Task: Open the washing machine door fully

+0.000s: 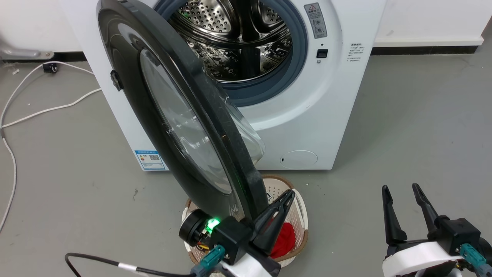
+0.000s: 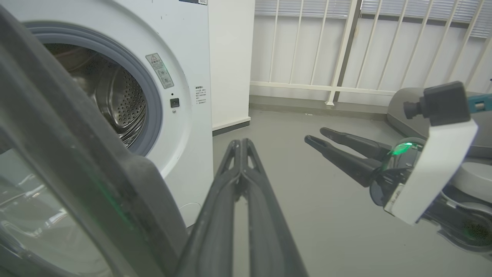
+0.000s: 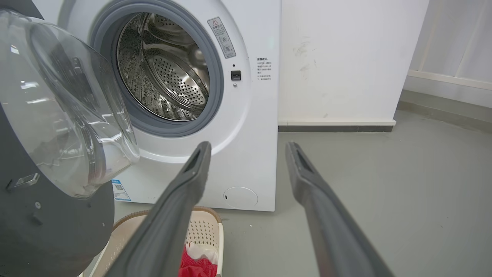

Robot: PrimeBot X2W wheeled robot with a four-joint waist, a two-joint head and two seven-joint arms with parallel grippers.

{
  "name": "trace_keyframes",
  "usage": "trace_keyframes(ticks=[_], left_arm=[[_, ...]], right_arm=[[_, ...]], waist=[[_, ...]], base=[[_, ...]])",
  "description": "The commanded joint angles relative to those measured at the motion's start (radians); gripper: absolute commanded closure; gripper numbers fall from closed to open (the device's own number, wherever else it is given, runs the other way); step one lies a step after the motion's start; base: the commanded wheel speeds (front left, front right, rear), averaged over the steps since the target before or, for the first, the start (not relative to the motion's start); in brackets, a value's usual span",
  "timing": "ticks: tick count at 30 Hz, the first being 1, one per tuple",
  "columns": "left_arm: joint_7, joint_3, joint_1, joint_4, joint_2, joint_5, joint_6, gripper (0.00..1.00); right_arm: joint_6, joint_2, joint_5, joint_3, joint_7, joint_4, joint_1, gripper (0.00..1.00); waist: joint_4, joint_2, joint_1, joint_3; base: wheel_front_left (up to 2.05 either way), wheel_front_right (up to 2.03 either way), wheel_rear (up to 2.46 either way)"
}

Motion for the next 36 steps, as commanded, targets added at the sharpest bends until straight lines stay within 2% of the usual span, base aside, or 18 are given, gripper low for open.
trace_keyframes(ticks=[1, 12, 22, 29, 36], left_arm=[[-0.008, 0.005, -0.021, 0.015, -0.008, -0.001, 0.006, 1.0], [-0.085, 0.018, -0.13, 0.198, -0.046, -0.041, 0.045, 1.0], [-0.134, 0.031, -0.166, 0.309, -0.044, -0.072, 0.079, 1.0], [-0.147, 0.05, -0.12, 0.297, -0.021, -0.069, 0.109, 1.0], [-0.142, 0.065, -0.043, 0.207, 0.026, -0.072, 0.142, 1.0]], right_arm=[[-0.001, 0.002, 0.005, 0.002, -0.002, 0.004, -0.013, 0.0], [-0.001, 0.002, 0.01, 0.011, -0.002, 0.016, -0.02, 0.0], [-0.001, 0.002, 0.022, 0.016, -0.002, 0.024, -0.027, 0.0], [-0.001, 0.002, 0.032, 0.022, -0.002, 0.031, -0.025, 0.0], [-0.001, 0.002, 0.037, 0.023, -0.002, 0.034, -0.006, 0.0]], waist=[[-0.002, -0.0001, 0.0, 0.003], [-0.019, -0.0001, 0.0, 0.02], [-0.016, -0.0001, 0.0, 0.028], [-0.012, -0.0001, 0.0, 0.02], [0.007, -0.0001, 0.0, 0.011]], base=[[0.0, 0.0, 0.0], [0.0, 0.0, 0.0], [0.0, 0.0, 0.0], [0.0, 0.0, 0.0], [0.0, 0.0, 0.0]])
